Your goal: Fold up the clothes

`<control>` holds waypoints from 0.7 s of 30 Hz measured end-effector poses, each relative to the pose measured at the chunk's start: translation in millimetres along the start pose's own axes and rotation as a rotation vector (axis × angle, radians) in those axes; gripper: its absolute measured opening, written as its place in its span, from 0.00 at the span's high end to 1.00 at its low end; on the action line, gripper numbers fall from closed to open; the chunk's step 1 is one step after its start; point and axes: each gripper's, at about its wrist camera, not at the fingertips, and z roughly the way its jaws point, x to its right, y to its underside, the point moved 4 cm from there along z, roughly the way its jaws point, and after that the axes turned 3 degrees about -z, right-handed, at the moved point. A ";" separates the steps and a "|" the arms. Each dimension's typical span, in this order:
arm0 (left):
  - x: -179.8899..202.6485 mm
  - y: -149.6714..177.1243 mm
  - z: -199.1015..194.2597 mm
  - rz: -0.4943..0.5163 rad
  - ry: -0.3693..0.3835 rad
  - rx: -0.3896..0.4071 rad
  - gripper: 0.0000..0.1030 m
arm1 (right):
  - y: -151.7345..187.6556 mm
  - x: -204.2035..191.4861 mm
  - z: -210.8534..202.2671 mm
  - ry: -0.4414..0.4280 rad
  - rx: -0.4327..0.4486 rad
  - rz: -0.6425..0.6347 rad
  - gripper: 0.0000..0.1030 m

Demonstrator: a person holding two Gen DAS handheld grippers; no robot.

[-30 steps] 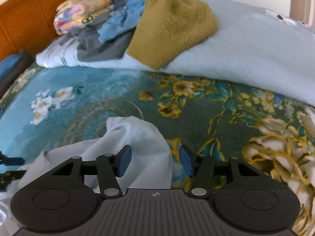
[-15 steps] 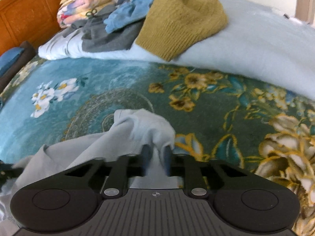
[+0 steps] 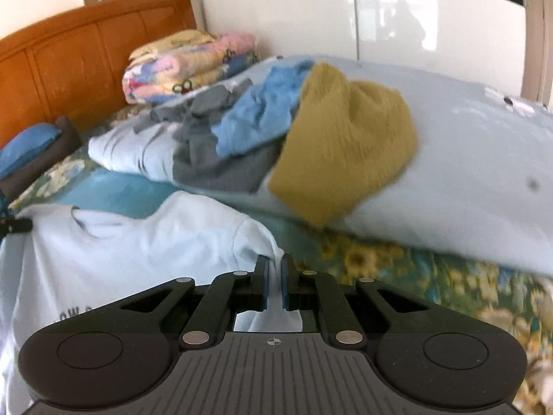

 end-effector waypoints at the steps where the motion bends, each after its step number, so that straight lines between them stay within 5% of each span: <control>1: -3.4 -5.0 3.8 0.000 -0.006 0.006 0.97 | -4.2 -0.7 3.3 0.002 0.007 0.000 0.94; 12: -4.3 45.1 69.3 0.029 -0.026 -0.119 0.97 | 22.9 -6.2 82.3 0.061 -0.169 -0.007 0.94; 21: -4.9 67.2 86.8 0.021 -0.007 -0.211 0.95 | 33.4 -7.1 93.4 0.070 -0.214 -0.001 0.93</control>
